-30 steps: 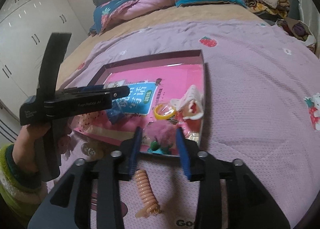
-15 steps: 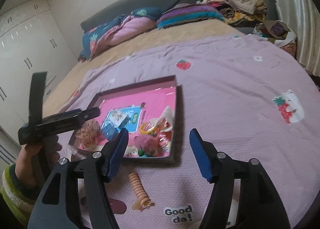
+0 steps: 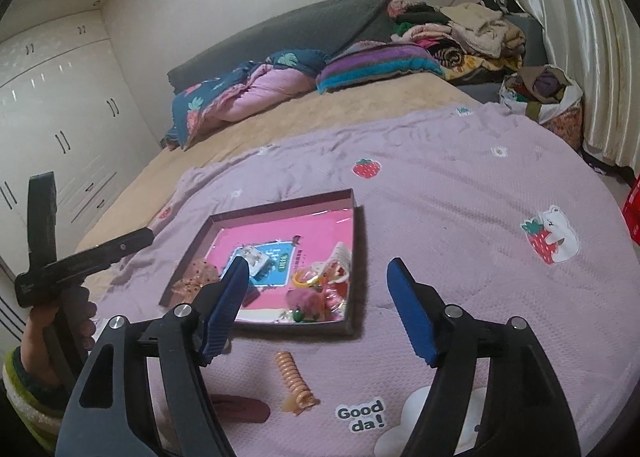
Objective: Organize jewelry
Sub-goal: 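Withdraw both tools from the tray toward the maroon clip and spiral tie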
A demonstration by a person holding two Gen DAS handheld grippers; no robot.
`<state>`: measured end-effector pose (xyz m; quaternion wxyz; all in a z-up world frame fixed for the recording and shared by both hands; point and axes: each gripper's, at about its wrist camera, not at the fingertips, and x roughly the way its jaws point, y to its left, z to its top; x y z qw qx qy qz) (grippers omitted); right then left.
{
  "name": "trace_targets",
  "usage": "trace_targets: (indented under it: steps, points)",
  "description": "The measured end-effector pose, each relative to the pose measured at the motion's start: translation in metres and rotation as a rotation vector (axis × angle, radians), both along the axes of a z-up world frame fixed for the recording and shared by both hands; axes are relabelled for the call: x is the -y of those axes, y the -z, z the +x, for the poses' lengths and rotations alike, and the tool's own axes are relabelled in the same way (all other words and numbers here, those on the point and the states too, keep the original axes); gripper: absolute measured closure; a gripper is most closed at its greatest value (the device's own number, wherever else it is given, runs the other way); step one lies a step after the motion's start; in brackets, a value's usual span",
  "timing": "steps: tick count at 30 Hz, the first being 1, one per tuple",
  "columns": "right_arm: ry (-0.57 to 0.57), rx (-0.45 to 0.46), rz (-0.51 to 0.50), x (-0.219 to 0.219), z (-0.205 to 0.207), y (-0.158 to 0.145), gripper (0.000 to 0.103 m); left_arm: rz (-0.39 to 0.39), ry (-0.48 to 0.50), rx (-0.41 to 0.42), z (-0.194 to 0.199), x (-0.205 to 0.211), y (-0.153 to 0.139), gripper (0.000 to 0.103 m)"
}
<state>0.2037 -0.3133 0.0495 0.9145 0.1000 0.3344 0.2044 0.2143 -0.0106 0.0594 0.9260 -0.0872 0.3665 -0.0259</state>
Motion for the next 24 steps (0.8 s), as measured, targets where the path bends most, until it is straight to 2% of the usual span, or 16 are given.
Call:
trace_targets:
  steps: [9,24]
  points:
    - [-0.04,0.028,-0.022,-0.013,-0.022,-0.008,0.032,-0.019,-0.047,0.045,-0.037,-0.02,-0.016,0.01]
    - [-0.104,0.043,-0.061,-0.035,-0.046,-0.01,0.032,-0.009,-0.084,0.037,-0.081,-0.036,-0.006,0.01]
